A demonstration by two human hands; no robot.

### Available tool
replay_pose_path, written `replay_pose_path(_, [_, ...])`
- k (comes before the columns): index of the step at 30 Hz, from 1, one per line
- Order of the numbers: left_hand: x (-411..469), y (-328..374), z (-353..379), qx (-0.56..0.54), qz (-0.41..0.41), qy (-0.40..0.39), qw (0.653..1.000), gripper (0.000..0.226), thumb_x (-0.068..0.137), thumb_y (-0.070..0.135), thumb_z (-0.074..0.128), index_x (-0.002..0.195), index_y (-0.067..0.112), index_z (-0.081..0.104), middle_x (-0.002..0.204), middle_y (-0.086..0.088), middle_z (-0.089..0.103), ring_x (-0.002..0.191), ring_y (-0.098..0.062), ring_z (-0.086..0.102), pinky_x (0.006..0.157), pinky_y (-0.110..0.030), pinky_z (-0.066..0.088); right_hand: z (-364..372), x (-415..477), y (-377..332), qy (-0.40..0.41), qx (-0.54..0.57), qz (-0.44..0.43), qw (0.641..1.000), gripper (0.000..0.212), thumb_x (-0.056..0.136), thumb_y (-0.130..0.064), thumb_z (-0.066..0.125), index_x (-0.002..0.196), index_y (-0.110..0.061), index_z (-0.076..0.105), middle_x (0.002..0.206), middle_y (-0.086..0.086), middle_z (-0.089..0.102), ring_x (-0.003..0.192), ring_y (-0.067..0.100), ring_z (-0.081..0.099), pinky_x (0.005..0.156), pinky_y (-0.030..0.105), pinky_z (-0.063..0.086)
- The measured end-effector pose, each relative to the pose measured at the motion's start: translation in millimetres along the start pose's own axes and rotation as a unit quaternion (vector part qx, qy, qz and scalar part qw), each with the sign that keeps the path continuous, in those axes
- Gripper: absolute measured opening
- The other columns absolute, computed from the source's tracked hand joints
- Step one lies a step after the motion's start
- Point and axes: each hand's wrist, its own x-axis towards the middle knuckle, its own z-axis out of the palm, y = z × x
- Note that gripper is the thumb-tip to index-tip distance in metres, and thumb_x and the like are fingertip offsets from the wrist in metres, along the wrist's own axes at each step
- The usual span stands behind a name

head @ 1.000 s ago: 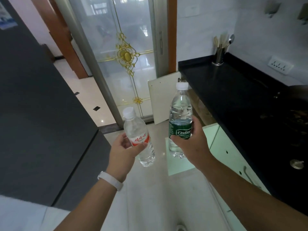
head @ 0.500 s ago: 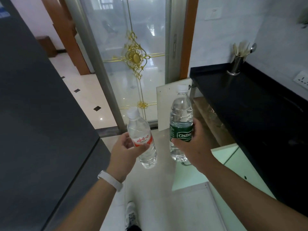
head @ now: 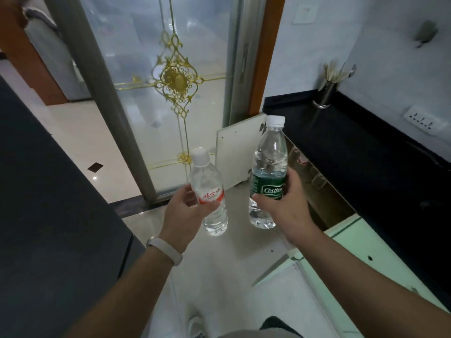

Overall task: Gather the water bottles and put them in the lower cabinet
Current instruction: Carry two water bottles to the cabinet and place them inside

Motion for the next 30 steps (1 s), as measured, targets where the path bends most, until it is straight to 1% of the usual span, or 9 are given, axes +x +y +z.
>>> replay_pose_path(6, [44, -7, -6, 0.006, -0.013, -0.026, 1.000, 0.048, 0.067, 0.009, 0.092, 0.103, 0.032, 0.069, 0.100, 0.006, 0.078, 0.098, -0.020, 0.073, 0.090, -0.044, 0.058, 13, 17, -5, 0.029, -0.022, 0.015, 0.999, 0.086, 0.070, -0.004, 0.084, 0.140, -0.028, 0.040, 0.115, -0.013, 0.060, 0.100, 0.003, 0.061, 0.077, 0.020, 0.050])
replay_pose_path(9, [64, -10, -1, 0.017, -0.020, -0.041, 0.999, 0.049, 0.067, 0.011, 0.092, 0.105, 0.031, 0.069, 0.102, 0.007, 0.078, 0.098, -0.018, 0.074, 0.090, -0.044, 0.058, 16, 33, -2, 0.046, -0.015, 0.024, 0.999, 0.086, 0.070, -0.004, 0.084, 0.140, -0.027, 0.040, 0.118, -0.011, 0.059, 0.104, 0.006, 0.061, 0.083, 0.027, 0.053])
replay_pose_path(11, [79, -13, 3, 0.021, -0.025, -0.047, 0.998, 0.050, 0.066, 0.013, 0.093, 0.107, 0.029, 0.069, 0.102, 0.006, 0.078, 0.098, -0.017, 0.074, 0.091, -0.045, 0.058, 19, 46, 3, 0.059, -0.013, 0.027, 0.998, 0.085, 0.070, -0.006, 0.085, 0.139, -0.027, 0.040, 0.118, -0.011, 0.060, 0.103, 0.006, 0.061, 0.083, 0.027, 0.054])
replay_pose_path(17, [129, -13, 21, 0.046, -0.043, -0.064, 0.996, 0.048, 0.071, 0.007, 0.089, 0.103, 0.036, 0.067, 0.095, 0.015, 0.077, 0.091, -0.009, 0.073, 0.085, -0.034, 0.057, 26, 99, 27, 0.079, 0.018, 0.046, 0.996, 0.077, 0.070, -0.007, 0.083, 0.131, -0.031, 0.041, 0.111, -0.011, 0.062, 0.092, 0.000, 0.065, 0.073, 0.021, 0.053])
replay_pose_path(20, [165, -7, 39, 0.058, -0.056, -0.067, 0.994, 0.048, 0.073, 0.006, 0.088, 0.109, 0.029, 0.067, 0.099, 0.007, 0.077, 0.094, -0.013, 0.073, 0.085, -0.034, 0.057, 25, 141, 38, 0.088, 0.025, 0.054, 0.994, 0.077, 0.070, -0.007, 0.083, 0.131, -0.029, 0.043, 0.108, -0.014, 0.061, 0.091, -0.008, 0.063, 0.071, 0.017, 0.052])
replay_pose_path(22, [194, -1, 58, 0.064, -0.067, -0.081, 0.992, 0.049, 0.074, 0.005, 0.086, 0.115, 0.022, 0.065, 0.104, 0.003, 0.075, 0.096, -0.015, 0.072, 0.081, -0.030, 0.057, 20, 174, 45, 0.096, 0.029, 0.062, 0.993, 0.077, 0.070, -0.007, 0.083, 0.131, -0.030, 0.043, 0.107, -0.016, 0.061, 0.090, -0.012, 0.062, 0.069, 0.014, 0.050])
replay_pose_path(24, [225, 3, 81, 0.073, -0.075, -0.091, 0.990, 0.050, 0.074, 0.002, 0.085, 0.115, 0.022, 0.064, 0.104, 0.002, 0.074, 0.094, -0.014, 0.072, 0.077, -0.026, 0.055, 12, 210, 52, 0.106, 0.030, 0.075, 0.991, 0.078, 0.070, -0.007, 0.083, 0.132, -0.031, 0.042, 0.107, -0.019, 0.059, 0.090, -0.012, 0.061, 0.068, 0.011, 0.049])
replay_pose_path(27, [271, 9, 119, 0.095, -0.079, -0.106, 0.987, 0.049, 0.073, 0.000, 0.085, 0.113, 0.020, 0.065, 0.102, 0.001, 0.075, 0.093, -0.016, 0.073, 0.078, -0.029, 0.057, -6, 261, 60, 0.120, 0.028, 0.091, 0.988, 0.078, 0.071, -0.008, 0.083, 0.132, -0.031, 0.040, 0.109, -0.020, 0.054, 0.090, -0.007, 0.058, 0.068, 0.009, 0.045])
replay_pose_path(30, [310, 15, 152, 0.118, -0.072, -0.119, 0.983, 0.050, 0.072, -0.003, 0.085, 0.116, 0.013, 0.067, 0.100, -0.002, 0.078, 0.091, -0.017, 0.075, 0.086, -0.040, 0.060, -26, 302, 67, 0.141, 0.036, 0.101, 0.984, 0.074, 0.071, -0.006, 0.082, 0.121, -0.039, 0.039, 0.104, -0.022, 0.056, 0.089, -0.006, 0.060, 0.075, 0.014, 0.046])
